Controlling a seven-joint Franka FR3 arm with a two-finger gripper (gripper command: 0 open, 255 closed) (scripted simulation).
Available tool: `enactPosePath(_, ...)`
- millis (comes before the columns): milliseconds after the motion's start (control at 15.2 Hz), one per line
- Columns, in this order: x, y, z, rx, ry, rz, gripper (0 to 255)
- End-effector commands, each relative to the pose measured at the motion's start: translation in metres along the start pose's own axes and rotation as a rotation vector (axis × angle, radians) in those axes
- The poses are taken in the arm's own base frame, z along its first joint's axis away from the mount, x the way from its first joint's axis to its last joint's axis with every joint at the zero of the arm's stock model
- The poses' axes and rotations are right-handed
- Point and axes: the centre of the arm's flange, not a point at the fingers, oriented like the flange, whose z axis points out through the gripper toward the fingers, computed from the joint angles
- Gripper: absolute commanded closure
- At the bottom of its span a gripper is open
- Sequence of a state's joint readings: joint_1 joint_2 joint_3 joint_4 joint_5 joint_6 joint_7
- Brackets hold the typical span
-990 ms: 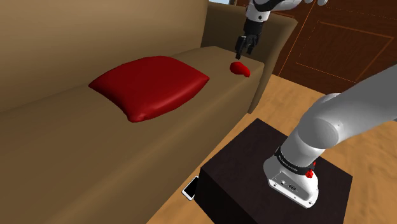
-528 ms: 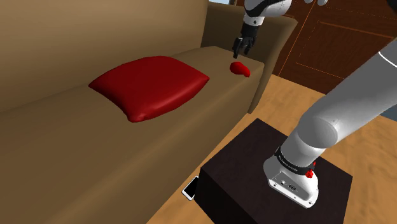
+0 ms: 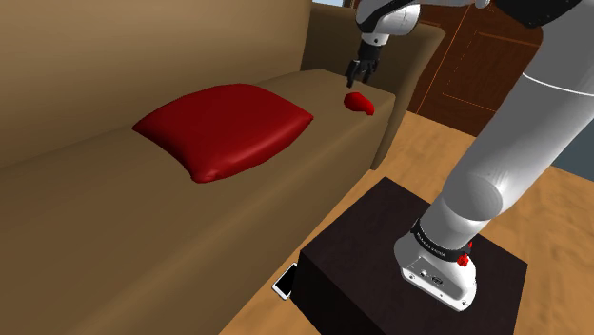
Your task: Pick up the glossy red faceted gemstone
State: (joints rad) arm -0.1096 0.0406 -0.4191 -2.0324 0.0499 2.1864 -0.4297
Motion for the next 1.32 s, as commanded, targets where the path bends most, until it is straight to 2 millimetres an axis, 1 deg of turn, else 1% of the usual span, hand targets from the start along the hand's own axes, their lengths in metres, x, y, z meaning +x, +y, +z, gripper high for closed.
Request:
enactPosePath(0,0.002,0.003,0.012,0.000,0.002,0.002,0)
enactPosePath(264,0.000,0.002,0.033,0.000,0.002,0.002,0)
enactPosePath(330,-0.001,0.002,0.041,0.000,0.002,0.002,0)
enactPosePath(462,-0.001,0.002,0.041,0.000,0.002,0.002,0)
enactPosePath(528,-0.001,0.002,0.041,0.000,0.002,0.002,255)
enactPosePath(1122,-0.001,0.002,0.041,0.000,0.002,0.002,255)
enactPosePath(1254,0.000,0.002,0.031,0.000,0.002,0.002,255)
